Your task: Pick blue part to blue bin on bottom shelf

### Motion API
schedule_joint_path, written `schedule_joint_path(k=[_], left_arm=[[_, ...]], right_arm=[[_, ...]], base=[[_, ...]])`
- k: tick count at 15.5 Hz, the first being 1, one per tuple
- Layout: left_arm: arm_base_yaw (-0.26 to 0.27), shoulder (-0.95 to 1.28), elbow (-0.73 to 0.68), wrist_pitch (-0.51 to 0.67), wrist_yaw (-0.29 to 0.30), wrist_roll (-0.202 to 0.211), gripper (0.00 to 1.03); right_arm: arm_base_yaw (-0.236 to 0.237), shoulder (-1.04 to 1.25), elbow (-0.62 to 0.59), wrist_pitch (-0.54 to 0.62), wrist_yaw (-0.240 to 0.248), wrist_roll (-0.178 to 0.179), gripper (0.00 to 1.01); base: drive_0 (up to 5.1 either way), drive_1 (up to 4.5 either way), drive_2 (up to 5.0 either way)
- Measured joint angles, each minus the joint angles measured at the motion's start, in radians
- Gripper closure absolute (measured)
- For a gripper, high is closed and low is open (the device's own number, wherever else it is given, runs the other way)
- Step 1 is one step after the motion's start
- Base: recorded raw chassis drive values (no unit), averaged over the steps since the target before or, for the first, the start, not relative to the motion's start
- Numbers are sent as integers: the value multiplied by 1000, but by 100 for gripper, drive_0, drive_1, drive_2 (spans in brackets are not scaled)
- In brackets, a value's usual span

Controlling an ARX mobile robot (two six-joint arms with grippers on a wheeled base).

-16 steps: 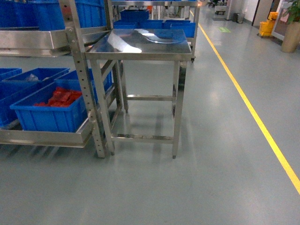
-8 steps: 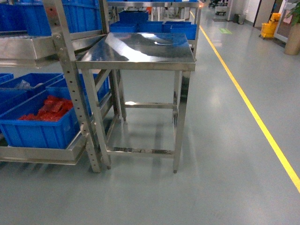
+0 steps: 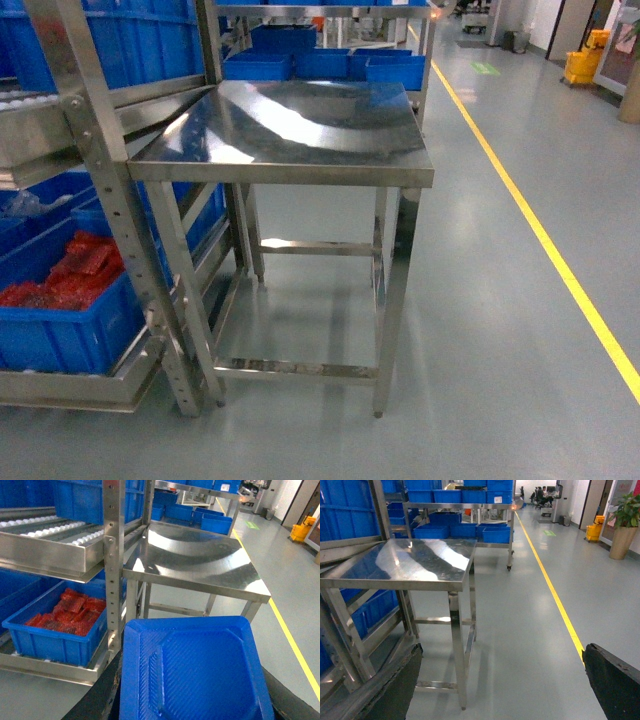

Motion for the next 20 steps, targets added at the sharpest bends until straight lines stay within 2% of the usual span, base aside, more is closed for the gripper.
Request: schedule_joint_path(k=[10,16,20], left_arm=[[0,0,0,1,0,0,60],[0,7,0,-2,0,0,60],[0,0,0,2,0,0,60]], right_arm=[[0,0,0,0,0,0,3],[0,0,0,5,0,0,3],[0,0,0,1,0,0,3]], base=[[2,408,-404],[0,0,0],[-495,250,250]])
